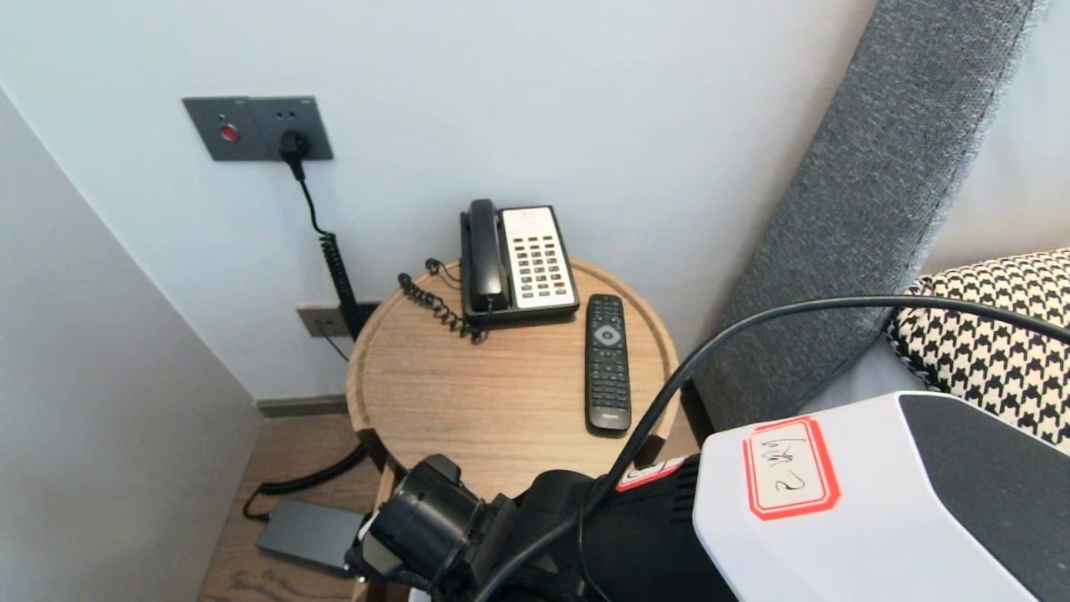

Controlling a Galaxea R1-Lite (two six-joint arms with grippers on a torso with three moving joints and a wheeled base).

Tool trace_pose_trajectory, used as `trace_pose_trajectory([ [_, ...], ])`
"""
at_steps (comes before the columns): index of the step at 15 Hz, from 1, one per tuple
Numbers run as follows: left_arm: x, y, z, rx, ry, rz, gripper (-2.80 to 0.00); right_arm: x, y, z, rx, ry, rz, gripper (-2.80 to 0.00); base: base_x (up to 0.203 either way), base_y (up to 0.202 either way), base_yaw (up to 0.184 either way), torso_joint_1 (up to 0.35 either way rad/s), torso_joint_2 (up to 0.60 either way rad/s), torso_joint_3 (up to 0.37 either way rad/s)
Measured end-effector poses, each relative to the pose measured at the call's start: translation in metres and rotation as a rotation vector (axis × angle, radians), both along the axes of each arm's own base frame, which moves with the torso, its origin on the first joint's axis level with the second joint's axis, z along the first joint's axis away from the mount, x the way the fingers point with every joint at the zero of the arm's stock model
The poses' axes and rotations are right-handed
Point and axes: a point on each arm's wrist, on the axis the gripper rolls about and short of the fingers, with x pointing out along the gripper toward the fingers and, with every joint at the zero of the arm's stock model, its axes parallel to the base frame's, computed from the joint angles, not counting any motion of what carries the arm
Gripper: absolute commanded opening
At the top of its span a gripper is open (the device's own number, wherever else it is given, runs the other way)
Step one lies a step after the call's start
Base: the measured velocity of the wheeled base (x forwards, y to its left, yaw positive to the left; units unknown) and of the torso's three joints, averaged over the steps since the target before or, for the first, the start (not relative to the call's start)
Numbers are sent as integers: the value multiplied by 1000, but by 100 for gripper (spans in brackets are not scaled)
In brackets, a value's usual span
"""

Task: Put the remote controls on the table in the drawer one by one

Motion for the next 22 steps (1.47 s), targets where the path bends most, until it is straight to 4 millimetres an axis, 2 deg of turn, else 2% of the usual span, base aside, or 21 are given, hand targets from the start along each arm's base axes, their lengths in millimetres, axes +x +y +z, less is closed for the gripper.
trace_pose_trajectory([
  [4, 0, 0, 0, -1, 0, 1, -280, 6, 3, -4, 23, -10, -8, -280, 0, 0, 0, 0, 0, 0],
  [13, 0, 0, 0, 0, 0, 0, -280, 5, 3, -4, 20, -9, -7, -280, 0, 0, 0, 0, 0, 0],
  [14, 0, 0, 0, 0, 0, 0, -280, 5, 3, -4, 21, -10, -7, 0, 0, 0, 0, 0, 0, 0],
  [22, 0, 0, 0, 0, 0, 0, -280, 2, -1, 3, 26, -11, -7, 0, 0, 0, 0, 0, 0, 0],
])
